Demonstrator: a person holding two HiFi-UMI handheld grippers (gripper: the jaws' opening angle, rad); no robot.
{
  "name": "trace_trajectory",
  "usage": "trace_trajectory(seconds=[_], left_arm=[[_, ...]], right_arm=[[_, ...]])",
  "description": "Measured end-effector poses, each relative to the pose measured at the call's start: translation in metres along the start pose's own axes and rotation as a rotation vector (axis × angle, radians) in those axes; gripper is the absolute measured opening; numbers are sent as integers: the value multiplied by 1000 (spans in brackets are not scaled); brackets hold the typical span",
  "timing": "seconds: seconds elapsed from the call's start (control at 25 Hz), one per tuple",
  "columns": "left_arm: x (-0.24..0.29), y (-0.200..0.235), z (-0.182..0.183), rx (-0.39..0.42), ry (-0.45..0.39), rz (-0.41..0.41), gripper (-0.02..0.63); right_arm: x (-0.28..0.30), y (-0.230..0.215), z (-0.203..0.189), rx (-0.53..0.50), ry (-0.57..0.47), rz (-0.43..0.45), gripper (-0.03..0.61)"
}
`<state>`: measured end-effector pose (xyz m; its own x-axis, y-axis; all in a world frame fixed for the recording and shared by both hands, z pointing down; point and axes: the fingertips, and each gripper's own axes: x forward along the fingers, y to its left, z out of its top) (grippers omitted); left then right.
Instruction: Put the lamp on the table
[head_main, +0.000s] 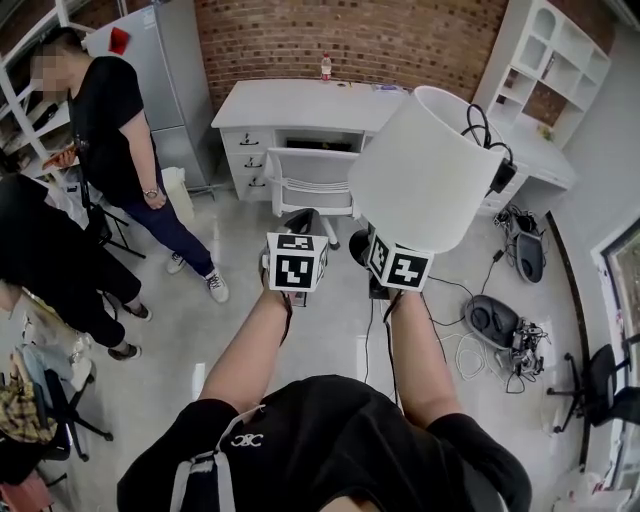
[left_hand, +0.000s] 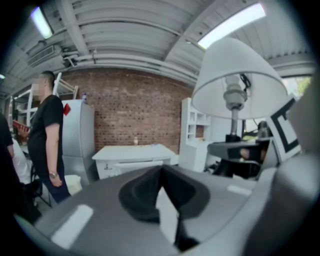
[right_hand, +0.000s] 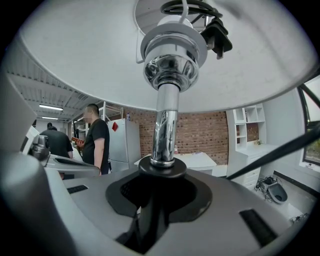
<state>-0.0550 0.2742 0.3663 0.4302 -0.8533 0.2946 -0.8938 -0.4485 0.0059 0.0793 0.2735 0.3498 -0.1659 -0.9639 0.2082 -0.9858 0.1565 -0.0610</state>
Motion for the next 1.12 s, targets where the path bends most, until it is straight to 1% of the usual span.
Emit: trace_trajectory(seconds=[0.24,0.4,0.56,0.8,1.12], left_arm=[[4,26,-19,-9,28,-22,1],[11,43,-37,-15,57,-21,1],[30,52,-39,-23,81,-5,2],[92,69,-27,-6,90,2,2],[183,80,22,-9,74,42,2]], right_arm=[[13,18,-10,19,-2,-12,95],[29,29,-24,12,28,-12,95],[50,23,-23,14,35,2,95],[113,-4,-13,8,28,-1,95],[200,-61,31,1,-12,33,95]])
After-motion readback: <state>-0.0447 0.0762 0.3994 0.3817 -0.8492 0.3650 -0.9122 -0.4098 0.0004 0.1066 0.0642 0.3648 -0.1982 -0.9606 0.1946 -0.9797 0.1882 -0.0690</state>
